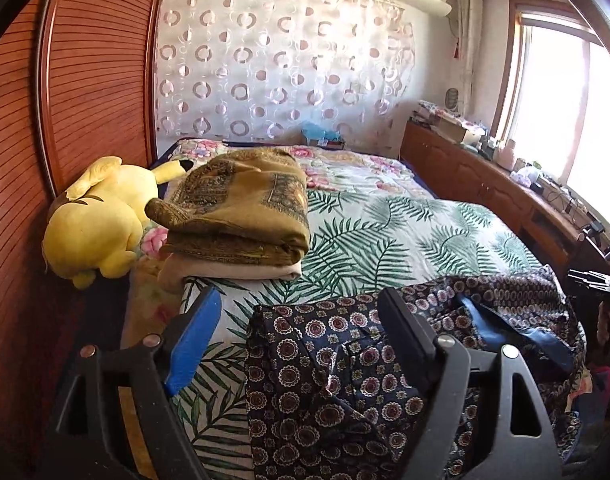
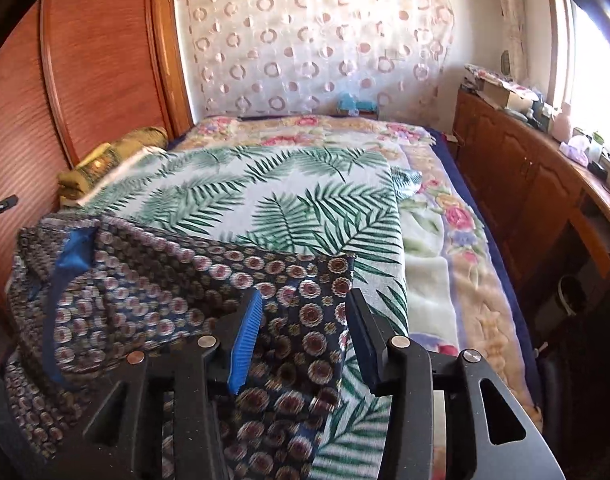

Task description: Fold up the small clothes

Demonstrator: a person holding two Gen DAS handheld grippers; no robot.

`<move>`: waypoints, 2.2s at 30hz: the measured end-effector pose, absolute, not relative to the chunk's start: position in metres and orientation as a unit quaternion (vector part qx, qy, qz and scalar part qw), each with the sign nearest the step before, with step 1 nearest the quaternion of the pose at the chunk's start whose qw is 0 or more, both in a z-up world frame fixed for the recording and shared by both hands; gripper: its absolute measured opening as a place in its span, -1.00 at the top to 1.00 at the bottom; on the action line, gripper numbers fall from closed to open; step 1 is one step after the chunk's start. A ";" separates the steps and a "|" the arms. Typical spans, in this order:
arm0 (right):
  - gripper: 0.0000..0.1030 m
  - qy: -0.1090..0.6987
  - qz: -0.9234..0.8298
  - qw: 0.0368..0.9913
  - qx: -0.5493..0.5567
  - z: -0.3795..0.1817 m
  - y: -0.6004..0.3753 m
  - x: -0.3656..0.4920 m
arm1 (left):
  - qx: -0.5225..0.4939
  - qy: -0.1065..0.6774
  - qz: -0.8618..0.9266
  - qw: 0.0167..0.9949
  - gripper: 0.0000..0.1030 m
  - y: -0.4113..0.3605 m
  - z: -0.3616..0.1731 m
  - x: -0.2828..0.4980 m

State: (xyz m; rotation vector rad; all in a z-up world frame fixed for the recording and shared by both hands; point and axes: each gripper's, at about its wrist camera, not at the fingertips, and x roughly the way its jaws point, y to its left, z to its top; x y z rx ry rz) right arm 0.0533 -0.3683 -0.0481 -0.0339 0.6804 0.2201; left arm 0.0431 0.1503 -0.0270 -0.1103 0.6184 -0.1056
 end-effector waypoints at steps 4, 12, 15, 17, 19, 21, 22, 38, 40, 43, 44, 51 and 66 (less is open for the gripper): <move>0.12 0.357 0.093 0.929 -0.022 -0.054 -0.374 0.076 | -0.049 0.308 -0.029 0.950 -0.57 0.155 -0.035 0.055; 0.12 0.369 0.084 0.925 -0.012 -0.055 -0.376 0.097 | -0.055 0.330 -0.018 0.942 -0.57 0.164 -0.044 0.078; 0.12 0.374 0.080 0.924 -0.013 -0.060 -0.376 0.103 | -0.049 0.344 -0.016 0.938 -0.57 0.163 -0.049 0.086; 0.06 0.375 0.079 0.924 -0.011 -0.062 -0.377 0.101 | -0.044 0.353 -0.016 0.934 -0.57 0.161 -0.053 0.090; 0.02 0.376 0.078 0.923 -0.008 -0.063 -0.379 0.101 | -0.038 0.366 -0.016 0.930 -0.57 0.159 -0.058 0.094; 0.00 0.376 0.080 0.923 -0.004 -0.064 -0.383 0.103 | -0.034 0.381 -0.010 0.924 -0.57 0.159 -0.065 0.098; -0.01 0.375 0.081 0.923 -0.003 -0.064 -0.384 0.103 | -0.032 0.391 -0.001 0.920 -0.57 0.160 -0.069 0.100; 0.19 0.388 0.130 0.912 -0.034 -0.065 -0.370 0.103 | -0.031 0.444 -0.056 0.894 0.14 0.153 -0.096 0.105; 0.56 0.393 0.148 0.907 -0.027 -0.063 -0.369 0.103 | -0.033 0.444 -0.060 0.894 0.19 0.153 -0.096 0.106; 0.81 0.397 0.160 0.904 -0.009 -0.063 -0.370 0.100 | -0.044 0.441 -0.070 0.893 0.46 0.154 -0.095 0.106; 0.82 0.393 0.158 0.906 -0.015 -0.063 -0.368 0.098 | -0.048 0.441 -0.074 0.893 0.68 0.154 -0.095 0.105; 0.86 0.338 0.161 0.927 0.001 -0.036 -0.375 0.069 | -0.039 0.390 -0.112 0.913 0.94 0.137 -0.055 0.079; 0.87 0.130 0.149 0.979 -0.050 0.153 -0.396 -0.012 | -0.026 0.167 -0.140 0.976 0.95 0.126 0.150 0.043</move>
